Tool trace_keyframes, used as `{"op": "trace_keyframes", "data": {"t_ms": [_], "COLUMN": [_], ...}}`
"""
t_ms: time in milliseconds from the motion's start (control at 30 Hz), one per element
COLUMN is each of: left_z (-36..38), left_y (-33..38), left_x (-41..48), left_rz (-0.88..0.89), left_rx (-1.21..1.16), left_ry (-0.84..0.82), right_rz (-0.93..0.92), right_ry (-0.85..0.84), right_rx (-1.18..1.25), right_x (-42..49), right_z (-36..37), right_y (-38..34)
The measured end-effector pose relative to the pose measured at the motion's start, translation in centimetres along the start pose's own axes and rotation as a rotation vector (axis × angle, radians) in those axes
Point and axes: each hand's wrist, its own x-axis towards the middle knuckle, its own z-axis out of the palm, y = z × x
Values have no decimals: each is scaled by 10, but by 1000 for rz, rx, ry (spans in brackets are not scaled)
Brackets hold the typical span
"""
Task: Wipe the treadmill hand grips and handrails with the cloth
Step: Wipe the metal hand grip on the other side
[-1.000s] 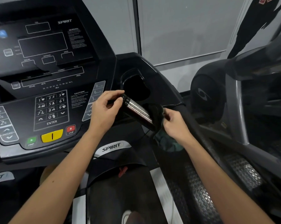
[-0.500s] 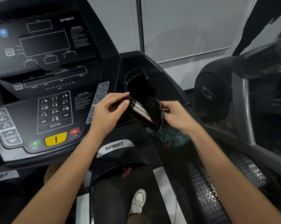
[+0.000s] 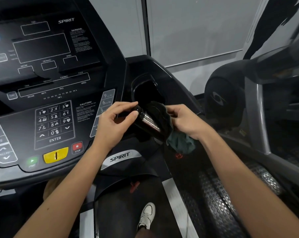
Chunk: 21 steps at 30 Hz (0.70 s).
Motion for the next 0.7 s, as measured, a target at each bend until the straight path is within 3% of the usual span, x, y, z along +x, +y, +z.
{"op": "trace_keyframes", "data": {"t_ms": [133, 333, 500, 600, 700], "left_z": [0, 0, 1, 4, 8], "left_y": [2, 1, -1, -1, -2], "left_x": [-1, 1, -1, -2, -5], "left_rz": [-6, -1, 1, 16, 33], "left_rx": [-5, -4, 0, 22, 55], "left_ry": [-9, -10, 4, 46, 82], "right_rz": [63, 106, -45, -20, 53], "right_ry": [-49, -49, 5, 7, 22], "right_rx": [87, -223, -44, 66, -103], "right_x": [8, -5, 12, 15, 6], "right_z": [-5, -25, 4, 10, -4], "right_y": [2, 17, -10, -10, 3]}}
